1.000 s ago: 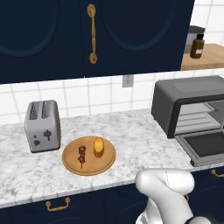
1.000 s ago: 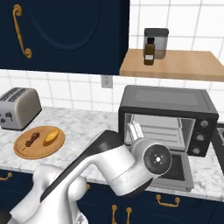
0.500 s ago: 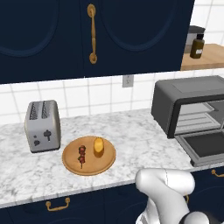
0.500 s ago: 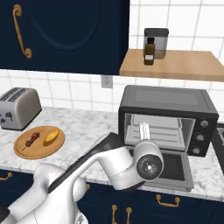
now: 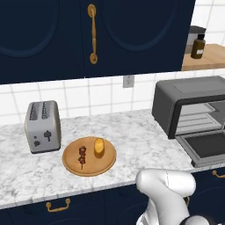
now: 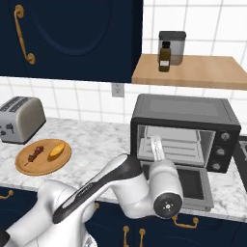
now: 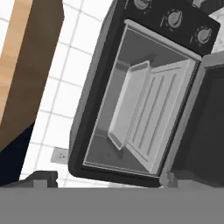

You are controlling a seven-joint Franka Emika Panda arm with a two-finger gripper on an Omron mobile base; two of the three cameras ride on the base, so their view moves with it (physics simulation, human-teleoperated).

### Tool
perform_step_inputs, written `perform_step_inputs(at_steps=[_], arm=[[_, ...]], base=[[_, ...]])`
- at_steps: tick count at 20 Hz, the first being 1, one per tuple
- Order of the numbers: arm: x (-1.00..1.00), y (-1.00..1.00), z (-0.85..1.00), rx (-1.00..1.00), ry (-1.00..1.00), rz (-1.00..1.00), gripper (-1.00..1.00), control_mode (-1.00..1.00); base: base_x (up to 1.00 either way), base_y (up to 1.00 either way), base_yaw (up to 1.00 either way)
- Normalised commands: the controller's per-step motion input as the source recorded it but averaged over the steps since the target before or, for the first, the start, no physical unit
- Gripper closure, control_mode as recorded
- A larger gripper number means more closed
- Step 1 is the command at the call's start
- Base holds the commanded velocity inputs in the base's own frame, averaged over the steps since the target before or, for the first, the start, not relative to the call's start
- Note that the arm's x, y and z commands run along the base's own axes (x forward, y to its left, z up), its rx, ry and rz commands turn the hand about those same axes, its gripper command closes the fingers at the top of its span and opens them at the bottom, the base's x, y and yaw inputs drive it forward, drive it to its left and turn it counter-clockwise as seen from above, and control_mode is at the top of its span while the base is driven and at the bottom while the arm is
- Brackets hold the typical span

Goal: Pick up the kebab skewer and baguette bread, and place them inside the toaster oven. Close the toaster oven door and start by setting the timer.

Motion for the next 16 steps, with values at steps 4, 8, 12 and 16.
perform_step_inputs(at_steps=[4,8,12,16], arm=[[-0.25,0.0,0.03,-0.56,-0.18,0.19,-1.0,-1.0],[0.0,0.05,0.0,-0.6,-0.01,0.11,-1.0,-1.0],[0.0,0.0,0.0,-0.49,0.0,0.13,-1.0,-1.0],[0.28,0.0,0.0,-0.55,0.0,0.04,-1.0,-1.0]], base=[[0.0,0.0,0.0],[0.0,0.0,0.0],[0.0,0.0,0.0],[0.0,0.0,0.0]])
